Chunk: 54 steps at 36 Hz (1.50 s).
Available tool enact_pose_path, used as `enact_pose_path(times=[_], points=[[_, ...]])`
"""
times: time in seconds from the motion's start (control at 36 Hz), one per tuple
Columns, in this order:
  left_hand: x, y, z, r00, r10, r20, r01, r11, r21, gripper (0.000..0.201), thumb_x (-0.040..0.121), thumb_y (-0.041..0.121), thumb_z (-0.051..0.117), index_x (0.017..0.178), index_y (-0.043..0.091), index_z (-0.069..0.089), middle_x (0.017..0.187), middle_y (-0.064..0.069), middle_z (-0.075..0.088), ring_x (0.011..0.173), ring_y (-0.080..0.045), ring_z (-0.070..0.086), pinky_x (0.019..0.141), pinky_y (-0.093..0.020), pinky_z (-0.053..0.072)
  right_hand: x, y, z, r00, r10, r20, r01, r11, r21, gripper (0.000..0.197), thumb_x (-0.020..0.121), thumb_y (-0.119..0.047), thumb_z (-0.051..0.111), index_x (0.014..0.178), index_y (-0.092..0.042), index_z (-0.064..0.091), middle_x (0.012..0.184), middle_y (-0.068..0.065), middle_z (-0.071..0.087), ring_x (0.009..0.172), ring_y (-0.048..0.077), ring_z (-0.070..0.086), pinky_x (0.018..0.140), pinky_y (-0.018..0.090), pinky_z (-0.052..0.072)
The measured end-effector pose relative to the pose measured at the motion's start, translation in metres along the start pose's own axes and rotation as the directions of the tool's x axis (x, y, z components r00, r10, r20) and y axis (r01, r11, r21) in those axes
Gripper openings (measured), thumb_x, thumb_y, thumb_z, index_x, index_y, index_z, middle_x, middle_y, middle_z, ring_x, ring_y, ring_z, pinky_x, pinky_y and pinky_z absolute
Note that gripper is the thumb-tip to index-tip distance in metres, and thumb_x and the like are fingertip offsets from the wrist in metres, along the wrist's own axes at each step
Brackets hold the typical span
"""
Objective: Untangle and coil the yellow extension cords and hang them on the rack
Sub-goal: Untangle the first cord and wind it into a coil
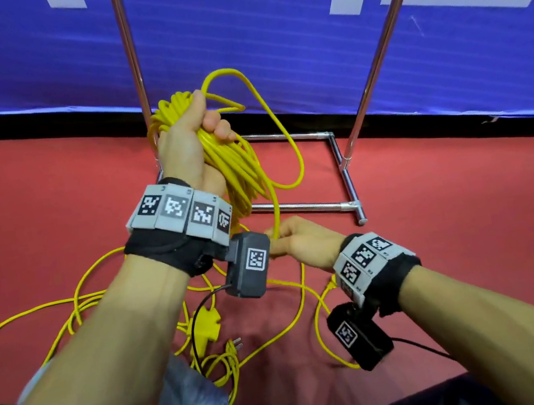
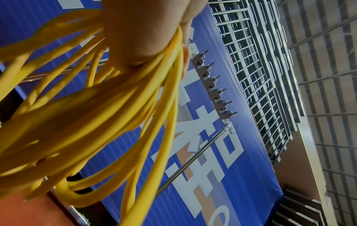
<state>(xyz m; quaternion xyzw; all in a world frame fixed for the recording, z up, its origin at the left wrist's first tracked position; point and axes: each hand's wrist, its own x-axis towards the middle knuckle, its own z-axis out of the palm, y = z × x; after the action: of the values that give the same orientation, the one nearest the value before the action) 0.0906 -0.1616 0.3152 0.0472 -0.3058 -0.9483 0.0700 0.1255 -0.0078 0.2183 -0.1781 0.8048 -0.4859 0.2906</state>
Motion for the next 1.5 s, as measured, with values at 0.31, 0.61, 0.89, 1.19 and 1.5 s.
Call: enact_pose_path(times=[0.31,0.61,0.89,1.19,1.5], points=[[0.017,0.018,-0.013,0.977,0.181,-0.110,-0.162,0.973,0.164,0.033,0.087,0.000,0.064,0.063,0.012,0.043,0.049,0.000,0.033,0.035,-0.012,0.033,0.044,-0.024,0.034,-0.035,0.018,-0.077,0.927,0.345,-0.148,-0.188,0.768,0.613,0.029,0.074,-0.029,0.064,0.054,-0.016,0.047,0.047,-0.002,0.031,0.040,0.012,0.028,0.051,0.027,0.037],[0.014,-0.012,-0.013,0.971,0.238,-0.035,-0.127,0.632,0.764,0.022,0.074,0.008,0.071,0.064,0.003,0.053,0.045,-0.006,0.041,0.033,-0.016,0.032,0.039,-0.019,0.024,-0.025,-0.028,-0.091,0.888,0.178,-0.425,0.233,0.621,0.748,0.018,0.087,-0.011,0.039,0.081,-0.004,0.054,0.054,0.000,0.037,0.045,0.011,0.025,0.042,0.022,0.025],[-0.013,-0.054,-0.001,0.995,-0.096,-0.013,0.080,0.731,0.677,0.031,0.084,0.028,0.073,0.063,0.009,0.060,0.045,-0.012,0.048,0.036,-0.023,0.041,0.048,-0.032,0.041,-0.016,-0.051,-0.052,0.906,-0.216,-0.365,0.231,0.973,-0.003,0.032,0.104,-0.024,0.040,0.082,-0.011,0.059,0.059,0.021,0.054,0.037,0.019,0.042,0.041,0.025,0.038],[0.000,-0.038,-0.001,0.988,-0.061,-0.139,0.120,0.874,0.471,0.015,0.083,0.004,0.065,0.085,-0.010,0.068,0.039,-0.004,0.047,0.038,-0.018,0.038,0.041,-0.022,0.037,-0.034,-0.015,-0.049,0.990,0.079,-0.117,-0.072,0.995,0.066,0.034,0.103,-0.017,0.037,0.080,-0.004,0.057,0.063,0.012,0.054,0.056,0.021,0.050,0.060,0.031,0.039],[0.000,-0.041,-0.013,1.000,-0.010,0.026,-0.008,0.784,0.621,0.022,0.077,0.027,0.077,0.081,0.005,0.075,0.044,-0.008,0.042,0.041,-0.021,0.037,0.049,-0.028,0.038,-0.034,-0.048,-0.052,0.953,-0.142,-0.269,0.153,0.988,0.019,0.028,0.105,-0.020,0.035,0.087,-0.013,0.055,0.051,0.006,0.053,0.040,0.019,0.045,0.040,0.022,0.033]])
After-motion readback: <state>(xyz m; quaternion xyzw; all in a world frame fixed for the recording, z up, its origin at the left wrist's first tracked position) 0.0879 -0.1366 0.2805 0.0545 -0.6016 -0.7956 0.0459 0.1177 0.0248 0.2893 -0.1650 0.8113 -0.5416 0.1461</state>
